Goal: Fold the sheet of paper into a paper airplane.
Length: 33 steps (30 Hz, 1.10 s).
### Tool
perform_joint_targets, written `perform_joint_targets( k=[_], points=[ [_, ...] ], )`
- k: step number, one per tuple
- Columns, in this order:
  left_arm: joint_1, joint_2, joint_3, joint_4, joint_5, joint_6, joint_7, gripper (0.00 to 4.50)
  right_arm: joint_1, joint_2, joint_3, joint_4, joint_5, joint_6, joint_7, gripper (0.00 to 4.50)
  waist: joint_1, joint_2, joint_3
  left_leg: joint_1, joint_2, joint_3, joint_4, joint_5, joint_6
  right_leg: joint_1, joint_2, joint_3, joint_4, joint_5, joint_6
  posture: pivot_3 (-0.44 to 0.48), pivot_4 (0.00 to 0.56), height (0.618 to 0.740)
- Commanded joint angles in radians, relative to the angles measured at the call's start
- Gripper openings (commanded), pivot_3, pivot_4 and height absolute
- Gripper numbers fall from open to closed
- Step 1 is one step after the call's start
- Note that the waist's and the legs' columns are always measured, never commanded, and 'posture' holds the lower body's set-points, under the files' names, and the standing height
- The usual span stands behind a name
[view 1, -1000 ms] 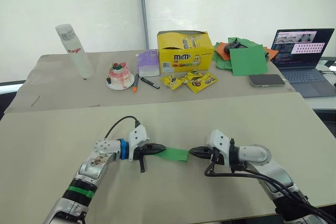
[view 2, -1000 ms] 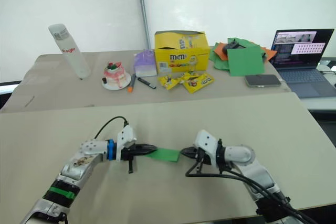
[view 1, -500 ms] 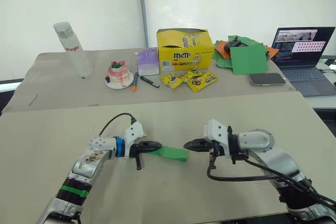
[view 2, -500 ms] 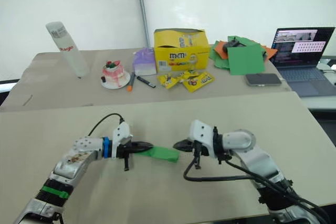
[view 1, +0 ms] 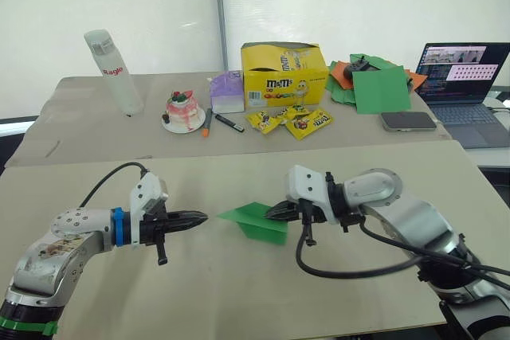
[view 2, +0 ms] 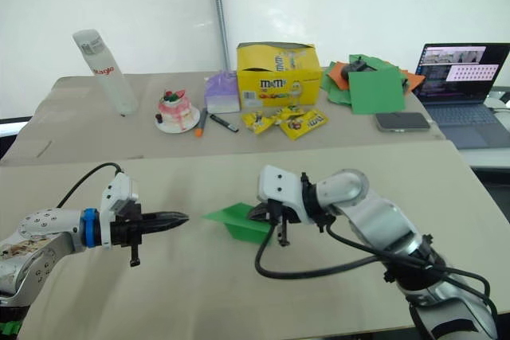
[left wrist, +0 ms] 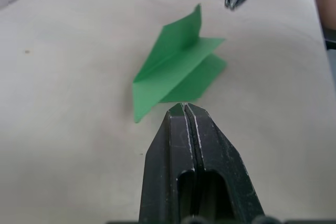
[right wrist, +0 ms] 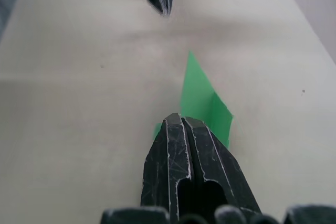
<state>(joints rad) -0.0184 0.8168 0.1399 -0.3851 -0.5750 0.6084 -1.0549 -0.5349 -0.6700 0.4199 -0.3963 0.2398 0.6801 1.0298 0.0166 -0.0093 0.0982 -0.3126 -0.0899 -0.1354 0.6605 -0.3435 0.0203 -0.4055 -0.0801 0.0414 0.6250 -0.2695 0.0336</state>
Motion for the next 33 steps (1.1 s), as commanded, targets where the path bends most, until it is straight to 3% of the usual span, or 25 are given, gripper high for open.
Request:
perform_joint_targets(
  k=[1,6,16,20,21,25,33],
  points=[
    [0.019,-0.01,0.012,-0.061,-0.003,-0.021,0.032,0.0,-0.028,0.05,0.008,0.088,-0.047,-0.009,-0.06,0.01,-0.004,0.0,0.0,-0.001,0.0,0.001,0.0,0.0,0.0,0.0,0.0,0.0,0.001,0.0,0.0,0.0,0.15,0.74],
    [0.028,-0.017,-0.003,-0.071,0.018,-0.023,0.069,0.0,-0.084,0.122,0.015,0.222,-0.113,-0.017,-0.124,0.01,-0.014,0.0,0.0,-0.001,0.001,0.001,-0.001,0.001,-0.002,-0.002,0.001,0.0,0.002,0.0,-0.001,0.0,0.15,0.74],
    [-0.006,-0.021,0.034,-0.055,-0.002,-0.009,0.098,0.0,-0.203,0.104,-0.11,0.146,-0.009,0.088,-0.081,0.01,-0.015,0.002,0.001,-0.002,0.0,0.0,0.0,0.001,-0.002,-0.002,0.001,-0.001,0.001,0.001,-0.001,0.0,0.15,0.74],
    [-0.026,-0.035,0.029,-0.033,0.015,-0.01,0.132,0.0,-0.236,0.078,-0.019,0.048,0.033,0.19,-0.011,1.23,-0.018,0.001,0.001,-0.002,0.001,0.0,-0.001,0.001,-0.002,-0.002,0.002,-0.001,0.001,0.001,-0.001,0.0,0.15,0.74],
    [-0.03,-0.043,0.029,-0.029,0.011,-0.009,0.138,0.57,-0.242,0.091,0.006,0.049,0.017,0.197,-0.027,1.67,-0.02,0.001,0.001,-0.002,0.002,0.0,-0.001,0.001,-0.002,-0.002,0.001,-0.001,0.001,0.001,-0.001,0.0,0.15,0.74],
    [-0.018,-0.035,0.04,-0.04,0.012,-0.028,0.125,1.82,-0.271,0.145,0.097,0.094,-0.053,0.204,-0.085,2.95,-0.026,0.001,0.001,-0.002,0.001,0.0,-0.001,0.001,-0.002,-0.002,0.001,0.0,0.002,0.001,-0.001,0.0,0.15,0.74],
    [0.118,0.054,0.125,-0.058,0.02,-0.038,0.061,4.48,-0.278,0.199,0.178,0.167,-0.114,0.203,-0.127,2.96,-0.028,0.002,0.001,-0.003,0.001,0.001,-0.001,0.001,-0.002,-0.011,0.001,-0.002,0.003,0.002,-0.003,0.0,0.15,0.74]
  ],
)
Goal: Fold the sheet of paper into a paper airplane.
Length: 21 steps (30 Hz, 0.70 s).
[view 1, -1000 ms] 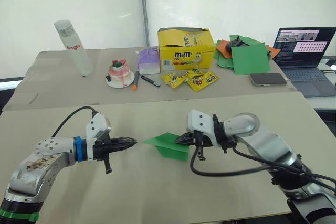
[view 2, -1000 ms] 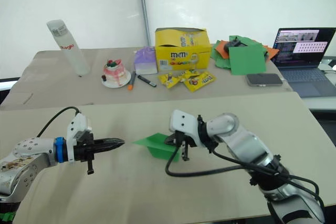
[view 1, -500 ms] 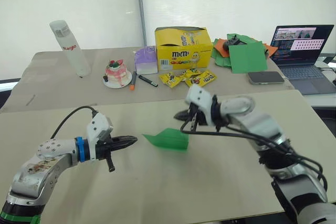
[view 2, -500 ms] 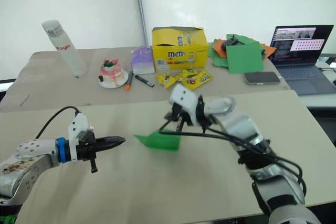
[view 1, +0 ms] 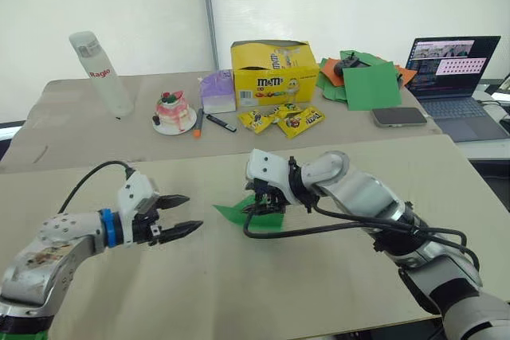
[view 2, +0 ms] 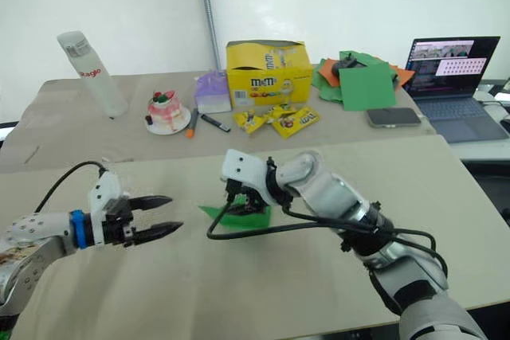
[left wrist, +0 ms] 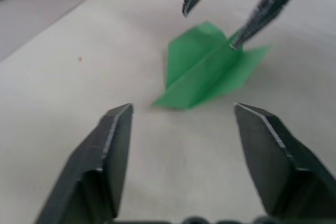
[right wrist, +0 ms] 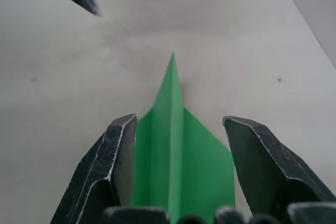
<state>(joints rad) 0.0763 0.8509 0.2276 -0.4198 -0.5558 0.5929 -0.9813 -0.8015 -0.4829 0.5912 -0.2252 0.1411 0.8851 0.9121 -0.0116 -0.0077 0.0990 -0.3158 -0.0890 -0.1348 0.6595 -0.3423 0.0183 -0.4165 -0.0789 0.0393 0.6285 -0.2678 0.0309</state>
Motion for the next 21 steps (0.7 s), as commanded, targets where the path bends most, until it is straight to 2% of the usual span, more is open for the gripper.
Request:
perform_joint_targets(
  k=[1,12,15,21],
  points=[
    [0.032,0.023,0.039,-0.022,0.012,-0.032,-0.01,4.48,-0.009,0.012,0.012,0.002,-0.021,-0.005,-0.009,2.96,0.001,0.0,0.0,-0.001,0.0,0.0,0.0,0.0,0.0,0.0,0.0,0.0,0.0,0.0,0.0,0.0,0.15,0.74],
    [0.019,0.027,0.0,-0.005,0.042,-0.078,-0.021,4.48,0.046,-0.004,0.032,0.006,-0.048,0.01,0.0,2.96,-0.002,0.0,0.0,-0.002,0.0,0.001,0.0,0.0,-0.001,-0.002,0.0,0.0,0.001,0.001,0.0,0.0,0.15,0.74],
    [-0.004,0.027,-0.021,0.011,0.048,-0.08,-0.032,4.5,0.063,0.001,0.029,0.008,-0.042,0.023,-0.005,2.22,0.0,-0.001,0.0,-0.002,0.0,0.0,0.0,0.0,0.0,-0.002,0.0,0.0,0.001,0.001,0.0,0.0,0.15,0.74],
    [-0.053,0.018,-0.051,0.039,0.041,-0.089,-0.056,4.5,0.088,0.015,-0.025,-0.011,-0.008,0.037,-0.008,0.12,-0.002,-0.001,0.0,-0.002,0.0,0.001,0.0,0.0,0.0,-0.002,0.0,0.0,0.001,0.001,0.0,0.0,0.15,0.74]
  ],
)
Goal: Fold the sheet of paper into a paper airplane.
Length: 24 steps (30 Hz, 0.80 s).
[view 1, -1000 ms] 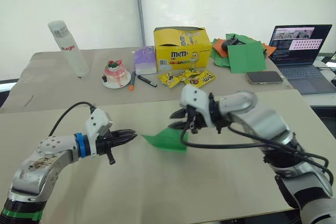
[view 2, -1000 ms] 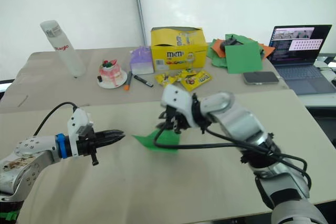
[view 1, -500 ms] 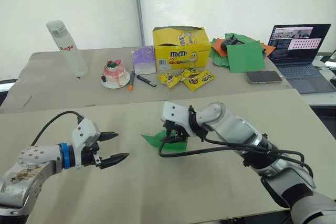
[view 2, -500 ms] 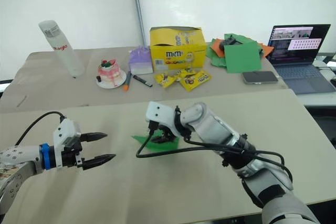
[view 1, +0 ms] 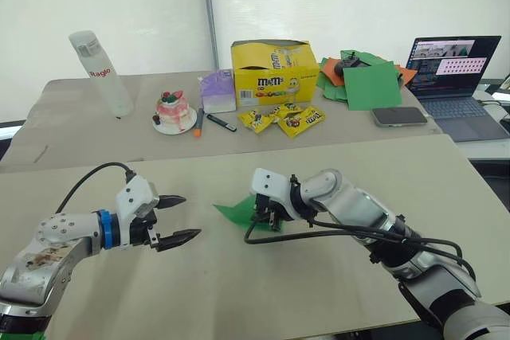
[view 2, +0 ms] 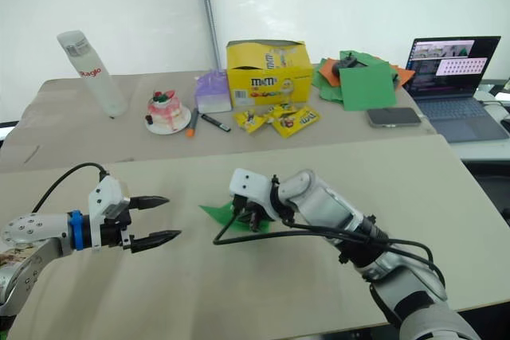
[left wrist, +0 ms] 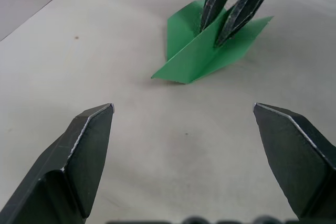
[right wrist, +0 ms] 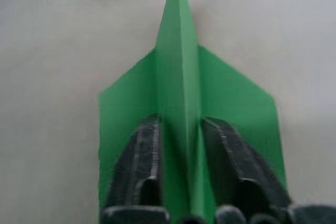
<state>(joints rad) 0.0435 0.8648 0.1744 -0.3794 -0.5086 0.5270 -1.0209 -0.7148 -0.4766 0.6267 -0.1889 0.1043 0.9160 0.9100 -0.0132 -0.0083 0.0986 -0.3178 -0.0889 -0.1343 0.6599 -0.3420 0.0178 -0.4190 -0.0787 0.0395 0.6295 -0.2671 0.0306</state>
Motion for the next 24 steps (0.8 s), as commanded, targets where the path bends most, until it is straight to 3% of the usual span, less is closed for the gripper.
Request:
perform_joint_targets(
  k=[1,7,11,15,24],
  points=[
    [-0.026,-0.001,0.0,0.002,-0.012,-0.023,-0.019,4.5,0.006,0.007,-0.078,-0.048,0.035,0.011,-0.009,0.05,-0.001,0.0,0.0,0.0,0.0,0.0,0.0,0.0,0.0,0.0,0.0,0.0,0.0,0.0,0.0,0.0,0.15,0.74],
    [-0.075,-0.025,-0.031,0.025,0.001,-0.029,-0.017,4.5,0.002,-0.107,-0.316,0.132,0.001,-0.132,-0.101,0.05,0.012,0.0,0.0,0.0,-0.001,0.0,0.001,0.0,0.0,0.0,0.0,0.0,0.0,0.001,0.001,0.0,0.15,0.74],
    [-0.093,-0.04,-0.068,0.042,0.03,-0.048,-0.008,4.5,-0.103,-0.165,-0.481,0.446,-0.017,-0.2,-0.213,0.05,0.01,0.0,0.0,0.0,-0.001,0.002,0.001,0.0,0.0,0.0,0.0,0.0,0.0,0.002,0.001,0.0,0.15,0.74],
    [-0.113,-0.057,-0.088,0.05,0.041,-0.051,0.007,4.5,-0.225,-0.206,-0.555,0.768,-0.063,-0.31,-0.32,0.05,0.003,0.001,-0.001,-0.002,0.0,0.004,0.0,0.001,0.0,0.0,0.0,0.001,0.0,0.002,0.0,0.0,0.15,0.74],
    [-0.101,-0.07,-0.091,0.038,0.052,-0.071,0.024,4.5,-0.309,-0.193,-0.638,1.116,-0.053,-0.38,-0.334,0.05,-0.009,0.002,-0.001,-0.003,0.001,0.006,0.0,0.001,0.0,0.001,-0.001,0.003,0.001,0.003,0.0,0.0,0.15,0.74]
  ],
)
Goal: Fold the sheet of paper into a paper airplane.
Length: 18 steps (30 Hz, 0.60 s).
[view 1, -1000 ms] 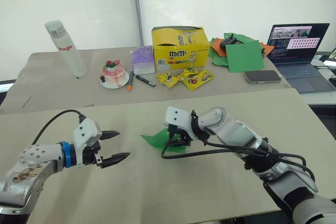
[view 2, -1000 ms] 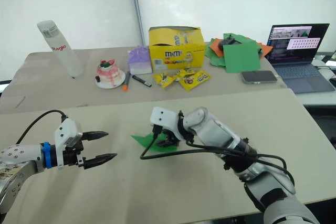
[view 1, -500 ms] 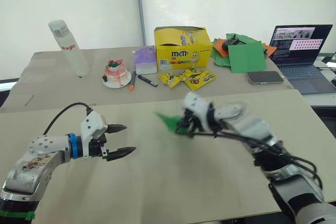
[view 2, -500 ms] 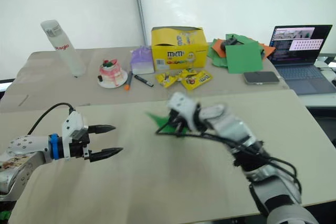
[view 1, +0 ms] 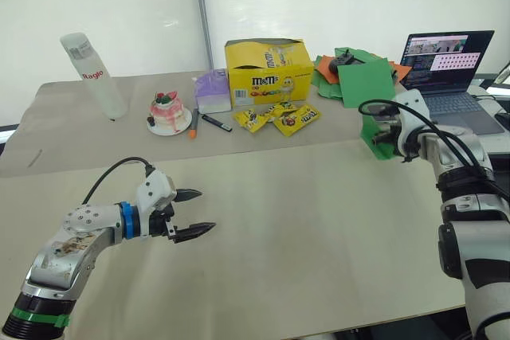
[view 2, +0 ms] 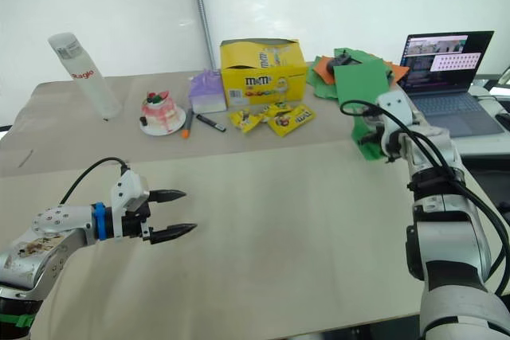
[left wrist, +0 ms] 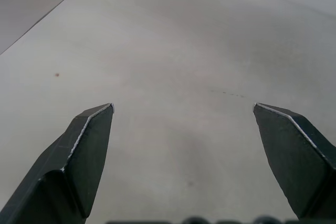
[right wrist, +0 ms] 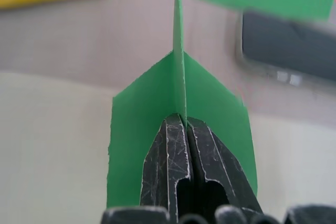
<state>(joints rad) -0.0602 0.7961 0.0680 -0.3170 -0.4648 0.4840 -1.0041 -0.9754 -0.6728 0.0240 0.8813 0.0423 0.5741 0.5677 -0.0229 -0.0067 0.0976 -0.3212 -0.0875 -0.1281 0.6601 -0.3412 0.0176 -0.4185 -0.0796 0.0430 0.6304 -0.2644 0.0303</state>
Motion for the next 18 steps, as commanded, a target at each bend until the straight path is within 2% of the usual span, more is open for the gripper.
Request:
perform_joint_targets(
  k=[1,11,18],
  points=[
    [0.0,-0.007,0.015,-0.023,0.014,-0.04,0.015,4.5,-0.049,0.008,-0.033,0.064,0.009,-0.042,0.023,0.05,0.001,0.001,0.0,0.0,0.0,0.0,0.0,0.0,0.0,0.0,0.0,0.0,0.0,0.0,0.0,0.0,0.15,0.74],
    [-0.054,-0.051,-0.015,-0.001,0.049,-0.093,0.046,4.5,-0.063,0.028,-0.008,0.175,-0.034,-0.119,0.077,0.05,0.004,0.001,-0.001,0.0,0.0,0.0,0.001,0.0,0.0,0.001,0.0,-0.001,0.001,0.0,0.0,0.0,0.15,0.74],
    [-0.056,-0.051,-0.007,0.006,0.043,-0.099,0.036,4.5,-0.079,0.003,-0.013,0.13,-0.045,-0.106,0.1,2.3,0.003,0.002,-0.001,0.0,0.0,0.0,0.001,0.0,0.0,0.0,0.0,-0.001,0.001,0.0,0.0,0.0,0.15,0.74]
  ],
)
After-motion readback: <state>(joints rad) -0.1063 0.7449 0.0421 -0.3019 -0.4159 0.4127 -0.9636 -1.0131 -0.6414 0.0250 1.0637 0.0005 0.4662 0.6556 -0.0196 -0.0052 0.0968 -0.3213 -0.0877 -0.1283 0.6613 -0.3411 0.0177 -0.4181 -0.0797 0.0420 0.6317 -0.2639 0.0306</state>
